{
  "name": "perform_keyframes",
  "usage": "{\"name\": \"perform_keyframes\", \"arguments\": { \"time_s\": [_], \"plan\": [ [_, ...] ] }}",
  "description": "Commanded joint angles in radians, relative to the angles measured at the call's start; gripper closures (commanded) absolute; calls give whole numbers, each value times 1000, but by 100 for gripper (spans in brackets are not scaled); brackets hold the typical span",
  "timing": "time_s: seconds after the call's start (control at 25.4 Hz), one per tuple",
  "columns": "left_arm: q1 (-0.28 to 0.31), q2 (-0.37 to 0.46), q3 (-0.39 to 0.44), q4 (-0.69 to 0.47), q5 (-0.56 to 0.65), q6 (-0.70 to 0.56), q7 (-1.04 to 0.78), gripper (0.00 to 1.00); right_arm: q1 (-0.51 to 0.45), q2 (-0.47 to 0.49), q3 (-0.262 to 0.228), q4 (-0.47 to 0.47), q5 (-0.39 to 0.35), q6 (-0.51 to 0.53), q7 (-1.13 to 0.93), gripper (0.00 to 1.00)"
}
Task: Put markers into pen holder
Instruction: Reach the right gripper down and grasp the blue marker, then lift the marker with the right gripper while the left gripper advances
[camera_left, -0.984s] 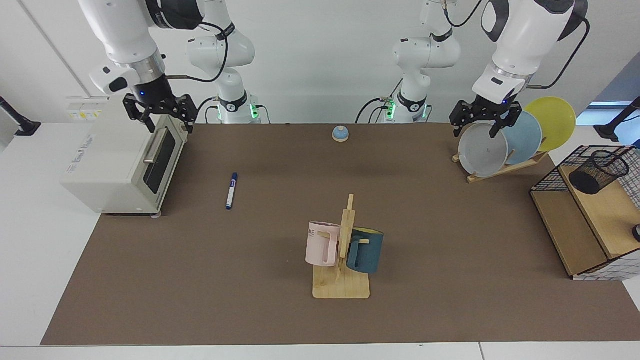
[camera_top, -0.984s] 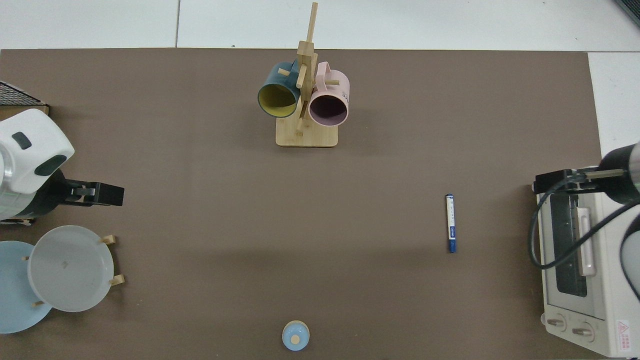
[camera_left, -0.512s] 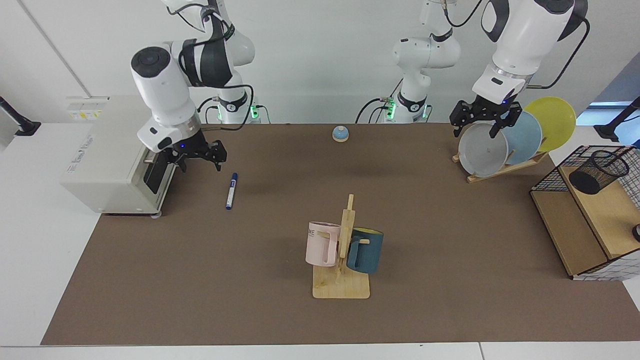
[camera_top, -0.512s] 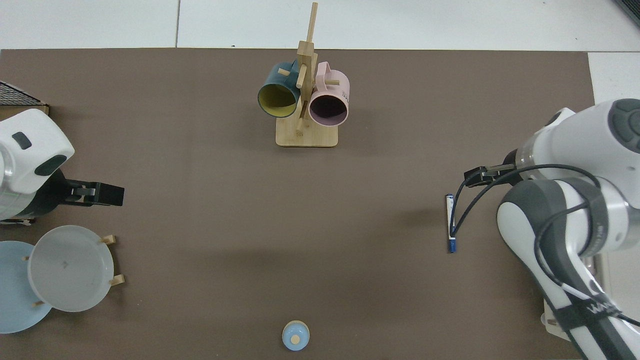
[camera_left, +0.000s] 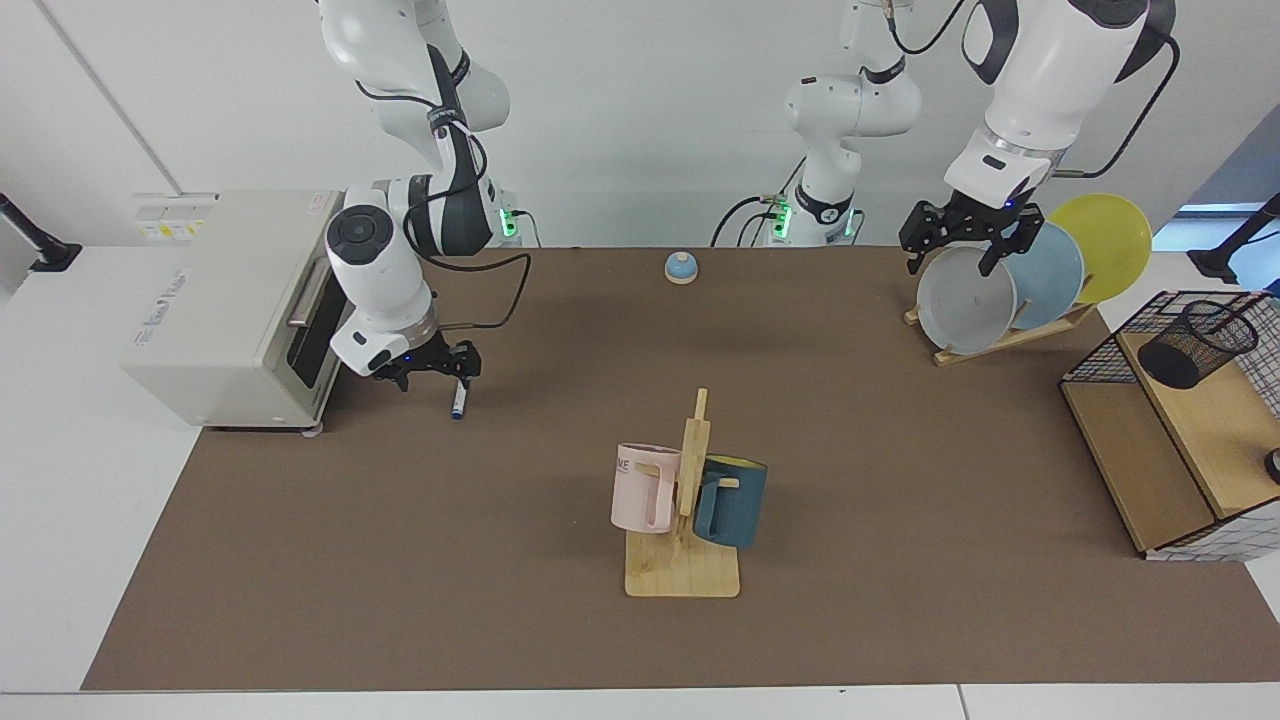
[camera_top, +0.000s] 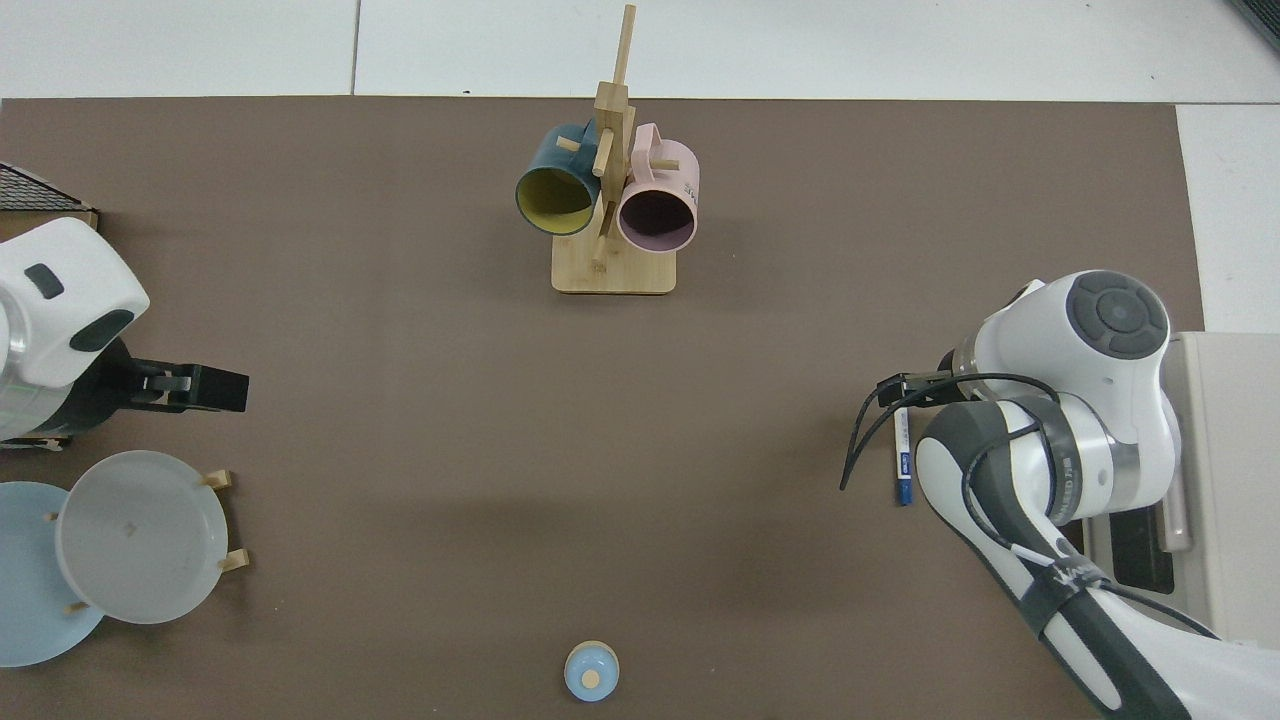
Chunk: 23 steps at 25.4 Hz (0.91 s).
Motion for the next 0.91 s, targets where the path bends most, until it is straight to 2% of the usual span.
{"name": "perform_keyframes", "arguments": {
  "time_s": [0.0,0.16,0.35,0.63,0.71,0.87],
  "plan": [
    [-15,-18,8,-15,4,-6,4,0,0,-36,-1,-87,7,63,24,0],
    [-15,-18,8,-17,4,-8,4,0,23,-51,-1,-126,7,83,55,0],
    [-15,-18,8,-17,4,-8,4,0,20,-11,-1,-124,7,147,58,1],
    [-19,-18,5,-17,-7,-26,24,0,40,-14,-2,-130,7,140,109,1],
    [-42,-19,7,-17,-7,-25,29,0,39,-14,-2,-130,7,140,107,1],
    [-50,-18,2,-17,-7,-5,59,0,34,-11,-2,-130,7,144,101,1]
  ]
}}
